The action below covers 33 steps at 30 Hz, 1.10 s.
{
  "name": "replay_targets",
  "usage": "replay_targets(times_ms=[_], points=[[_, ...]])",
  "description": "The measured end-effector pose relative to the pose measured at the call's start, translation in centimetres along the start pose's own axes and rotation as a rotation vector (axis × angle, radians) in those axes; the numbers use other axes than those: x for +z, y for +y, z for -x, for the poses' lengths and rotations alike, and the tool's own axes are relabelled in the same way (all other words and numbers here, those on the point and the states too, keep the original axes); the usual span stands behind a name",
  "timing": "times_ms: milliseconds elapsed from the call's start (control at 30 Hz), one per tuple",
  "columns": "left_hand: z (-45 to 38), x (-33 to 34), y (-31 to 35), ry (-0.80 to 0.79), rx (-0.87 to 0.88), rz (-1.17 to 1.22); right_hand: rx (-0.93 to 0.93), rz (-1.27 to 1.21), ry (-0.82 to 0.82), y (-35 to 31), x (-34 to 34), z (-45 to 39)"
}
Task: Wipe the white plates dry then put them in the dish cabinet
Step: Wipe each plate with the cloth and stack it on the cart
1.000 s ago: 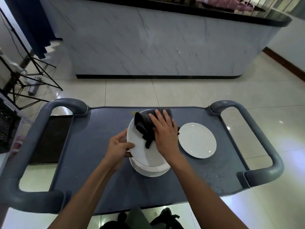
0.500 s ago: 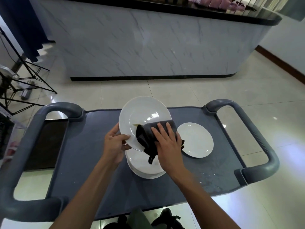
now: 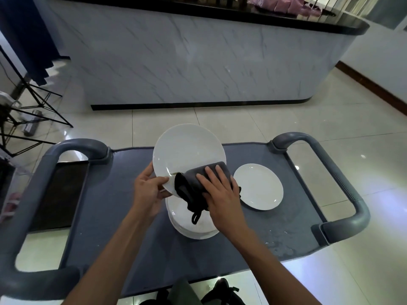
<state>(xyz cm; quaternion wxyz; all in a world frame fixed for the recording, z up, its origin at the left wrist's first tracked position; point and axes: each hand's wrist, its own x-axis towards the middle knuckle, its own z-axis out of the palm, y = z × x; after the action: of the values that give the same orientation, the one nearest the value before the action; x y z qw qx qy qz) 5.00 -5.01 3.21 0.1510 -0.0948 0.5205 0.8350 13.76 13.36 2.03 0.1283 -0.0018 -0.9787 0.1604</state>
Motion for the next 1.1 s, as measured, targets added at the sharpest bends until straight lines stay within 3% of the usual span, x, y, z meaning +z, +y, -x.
replay_targets(times_ms=[400,667,900,1100], points=[[0.4,-0.7,-0.7,-0.057,-0.016,-0.088,0.113,0.028,0.006,1.6,-2.4,-6.3],[1.3,-0.2,-0.7,-0.117,-0.019,-0.103,0.011,0.006,0.032,-1.8,-2.0,-9.4],[1.0,-0.6,-0.4,-0.105,0.022,-0.097,-0.125,-0.064,-0.038,-3.3,0.1,-7.7],[0.9,-0.9,-0.7,-0.144,0.014,-0.147,-0.106,-0.073,-0.051,-2.9,0.3,-6.3]])
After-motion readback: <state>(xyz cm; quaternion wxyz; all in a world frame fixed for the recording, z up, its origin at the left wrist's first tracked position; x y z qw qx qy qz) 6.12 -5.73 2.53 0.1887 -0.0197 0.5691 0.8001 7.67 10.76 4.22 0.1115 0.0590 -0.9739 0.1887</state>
